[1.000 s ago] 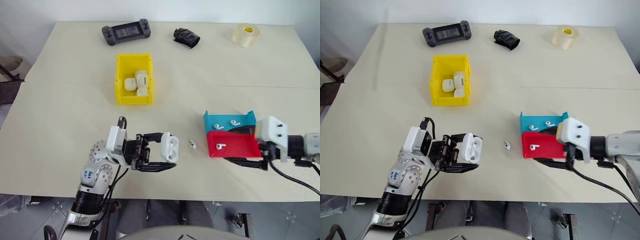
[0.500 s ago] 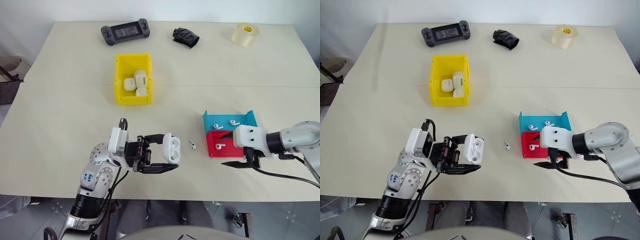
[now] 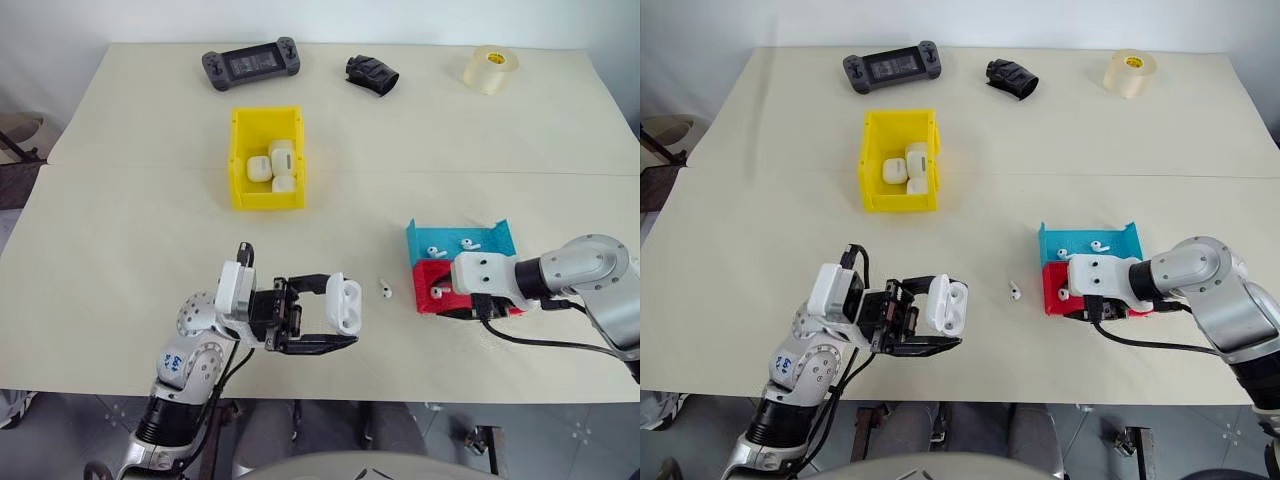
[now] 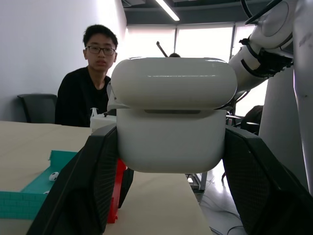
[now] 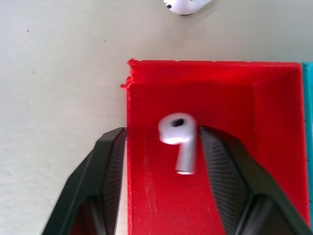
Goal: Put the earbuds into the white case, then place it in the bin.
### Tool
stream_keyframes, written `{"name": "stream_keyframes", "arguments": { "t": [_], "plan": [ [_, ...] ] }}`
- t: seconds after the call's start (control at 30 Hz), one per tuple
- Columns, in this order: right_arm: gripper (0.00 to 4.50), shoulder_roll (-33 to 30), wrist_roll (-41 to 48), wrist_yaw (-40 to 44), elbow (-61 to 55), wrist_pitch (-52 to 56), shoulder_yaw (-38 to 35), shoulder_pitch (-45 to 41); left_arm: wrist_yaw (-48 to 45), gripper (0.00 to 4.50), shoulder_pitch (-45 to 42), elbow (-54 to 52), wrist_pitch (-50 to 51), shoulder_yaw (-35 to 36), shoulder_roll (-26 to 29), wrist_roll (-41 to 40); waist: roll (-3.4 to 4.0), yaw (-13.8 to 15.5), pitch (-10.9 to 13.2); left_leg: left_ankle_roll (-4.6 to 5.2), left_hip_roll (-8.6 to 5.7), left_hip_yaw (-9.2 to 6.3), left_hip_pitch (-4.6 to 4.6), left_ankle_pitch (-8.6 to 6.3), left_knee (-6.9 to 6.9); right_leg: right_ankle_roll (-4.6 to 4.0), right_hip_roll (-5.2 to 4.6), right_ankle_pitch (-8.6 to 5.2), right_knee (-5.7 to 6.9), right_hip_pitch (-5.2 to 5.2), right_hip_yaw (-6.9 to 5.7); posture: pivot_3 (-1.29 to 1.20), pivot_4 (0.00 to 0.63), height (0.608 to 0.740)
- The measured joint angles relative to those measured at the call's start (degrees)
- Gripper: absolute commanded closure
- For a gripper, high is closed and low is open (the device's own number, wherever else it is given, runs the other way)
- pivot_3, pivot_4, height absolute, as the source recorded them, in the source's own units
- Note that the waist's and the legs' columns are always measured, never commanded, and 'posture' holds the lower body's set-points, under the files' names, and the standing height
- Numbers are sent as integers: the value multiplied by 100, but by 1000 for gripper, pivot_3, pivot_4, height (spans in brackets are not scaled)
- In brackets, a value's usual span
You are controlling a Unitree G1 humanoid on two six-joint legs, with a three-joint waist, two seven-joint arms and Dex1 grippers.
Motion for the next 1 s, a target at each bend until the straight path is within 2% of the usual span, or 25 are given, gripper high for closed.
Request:
{"name": "stream_keyframes", "arguments": {
  "t": [0.3,0.4,0.47,1.0],
  "plan": [
    [1902,34,-133,30,38,-111,0,-34,-11,1707,26,4,-12,0,5,0,0,-4,0,0,0,0,0,0,1,0,1,0,2,0,0,0,150,740],
    [2481,64,-145,58,41,-89,0,-51,-62,1707,26,16,-39,3,8,0,0,-5,0,0,1,0,0,0,3,0,2,0,3,0,0,0,150,740],
    [3106,114,-145,61,37,-75,0,-63,-76,1707,26,27,-65,4,10,0,0,-6,0,0,1,1,0,0,5,0,2,0,4,0,0,0,150,740],
    [3106,173,-144,-15,-67,177,0,-68,-290,1707,27,232,-195,61,52,0,0,-6,0,0,2,0,0,0,15,0,1,0,10,1,1,0,150,740]
  ]
}}
